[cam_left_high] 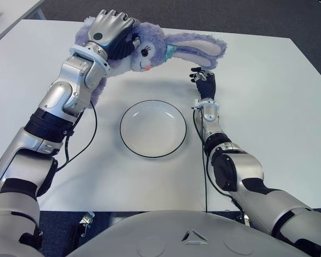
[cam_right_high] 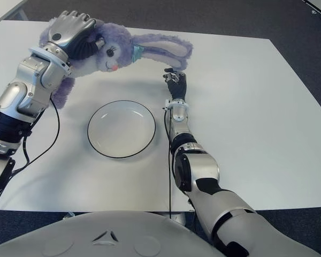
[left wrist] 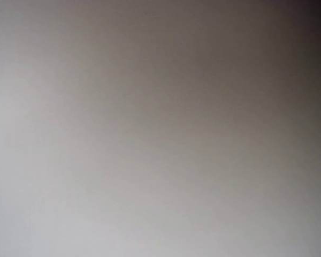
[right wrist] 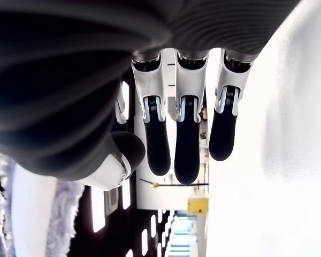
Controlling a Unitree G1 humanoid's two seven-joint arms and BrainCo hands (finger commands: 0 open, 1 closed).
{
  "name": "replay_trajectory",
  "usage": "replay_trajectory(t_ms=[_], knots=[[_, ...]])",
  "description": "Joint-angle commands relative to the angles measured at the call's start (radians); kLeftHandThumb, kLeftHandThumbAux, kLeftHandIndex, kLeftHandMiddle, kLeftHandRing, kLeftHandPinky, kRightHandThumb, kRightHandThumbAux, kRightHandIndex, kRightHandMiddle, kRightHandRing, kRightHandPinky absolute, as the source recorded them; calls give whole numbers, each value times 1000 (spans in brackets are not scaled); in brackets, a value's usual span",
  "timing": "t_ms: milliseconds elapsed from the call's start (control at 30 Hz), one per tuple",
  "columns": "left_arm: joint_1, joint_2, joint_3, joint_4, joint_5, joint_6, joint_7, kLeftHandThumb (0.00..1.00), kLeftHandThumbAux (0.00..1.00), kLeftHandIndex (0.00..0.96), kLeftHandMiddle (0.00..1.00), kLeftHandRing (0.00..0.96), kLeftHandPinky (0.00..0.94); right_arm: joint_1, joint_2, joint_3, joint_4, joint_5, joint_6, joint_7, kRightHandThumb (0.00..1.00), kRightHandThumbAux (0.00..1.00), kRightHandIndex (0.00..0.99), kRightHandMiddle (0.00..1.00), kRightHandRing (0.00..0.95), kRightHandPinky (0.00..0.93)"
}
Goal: Put the doll into the plate.
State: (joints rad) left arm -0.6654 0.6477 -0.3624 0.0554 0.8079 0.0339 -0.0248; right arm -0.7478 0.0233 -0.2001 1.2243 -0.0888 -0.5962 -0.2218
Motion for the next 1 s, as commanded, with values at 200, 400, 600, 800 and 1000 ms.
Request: replay_trajectory(t_ms=[200,400,600,800,1000], knots=[[68,10,-5,-127,88,15,-95,748,693,443,815,813,742,222,20,8,125,-13,65,0,720,730,415,351,397,347],[84,28,-9,-181,115,-15,-127,749,692,444,812,809,718,222,19,10,126,-14,73,2,721,730,415,349,397,354],[100,38,-1,-215,123,-47,-136,749,692,444,812,810,762,222,20,7,126,-10,72,6,724,729,416,352,422,361],[113,51,-7,-240,133,-107,-116,749,692,444,817,818,785,221,20,6,126,-10,75,6,726,729,416,354,447,381],[116,73,-7,-272,144,-152,-150,748,693,444,822,827,826,220,21,6,126,-9,75,8,727,729,417,357,457,382]])
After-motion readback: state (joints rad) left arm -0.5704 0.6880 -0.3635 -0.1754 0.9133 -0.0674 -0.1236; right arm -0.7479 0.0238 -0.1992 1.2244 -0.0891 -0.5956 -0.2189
